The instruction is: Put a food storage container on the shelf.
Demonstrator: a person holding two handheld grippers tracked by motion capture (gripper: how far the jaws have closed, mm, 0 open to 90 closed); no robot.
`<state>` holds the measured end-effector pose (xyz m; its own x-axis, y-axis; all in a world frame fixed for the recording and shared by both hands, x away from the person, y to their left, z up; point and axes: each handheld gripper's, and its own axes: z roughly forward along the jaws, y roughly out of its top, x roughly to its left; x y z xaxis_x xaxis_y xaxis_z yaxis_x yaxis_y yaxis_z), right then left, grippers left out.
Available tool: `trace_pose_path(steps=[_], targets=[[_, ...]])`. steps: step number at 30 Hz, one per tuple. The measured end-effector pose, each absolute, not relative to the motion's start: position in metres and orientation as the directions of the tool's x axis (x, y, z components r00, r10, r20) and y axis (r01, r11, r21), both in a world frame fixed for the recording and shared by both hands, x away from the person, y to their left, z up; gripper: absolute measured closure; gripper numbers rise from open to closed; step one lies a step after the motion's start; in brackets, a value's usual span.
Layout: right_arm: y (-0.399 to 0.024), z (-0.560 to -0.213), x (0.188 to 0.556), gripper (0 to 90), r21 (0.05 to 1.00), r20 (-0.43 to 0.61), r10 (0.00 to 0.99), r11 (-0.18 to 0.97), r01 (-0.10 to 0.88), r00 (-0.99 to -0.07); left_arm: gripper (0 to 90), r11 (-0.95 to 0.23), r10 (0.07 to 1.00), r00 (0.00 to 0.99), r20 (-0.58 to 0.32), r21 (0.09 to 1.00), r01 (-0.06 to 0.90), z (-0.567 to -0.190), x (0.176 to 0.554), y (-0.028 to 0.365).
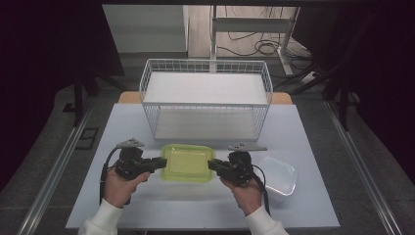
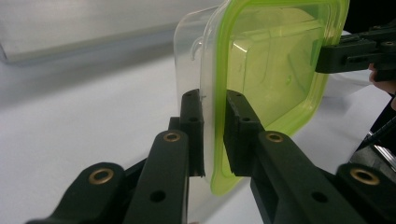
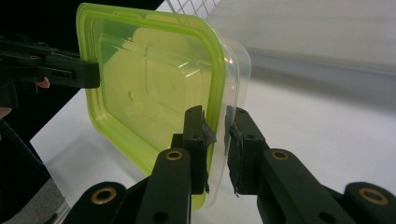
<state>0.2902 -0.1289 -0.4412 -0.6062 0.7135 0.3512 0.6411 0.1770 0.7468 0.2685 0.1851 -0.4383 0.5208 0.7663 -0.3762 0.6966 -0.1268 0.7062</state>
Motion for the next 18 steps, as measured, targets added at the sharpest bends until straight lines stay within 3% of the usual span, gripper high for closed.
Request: trace_pose_path(steps=[18], targets=[[-0.150,-0.401,0.288,78.1,0.811,0.265,0.715,0.198,0.551,-0.647,79.6,-0.131,0.732,0.578,-0.361,0.758,0.639,-0.409,0.272,0.169]])
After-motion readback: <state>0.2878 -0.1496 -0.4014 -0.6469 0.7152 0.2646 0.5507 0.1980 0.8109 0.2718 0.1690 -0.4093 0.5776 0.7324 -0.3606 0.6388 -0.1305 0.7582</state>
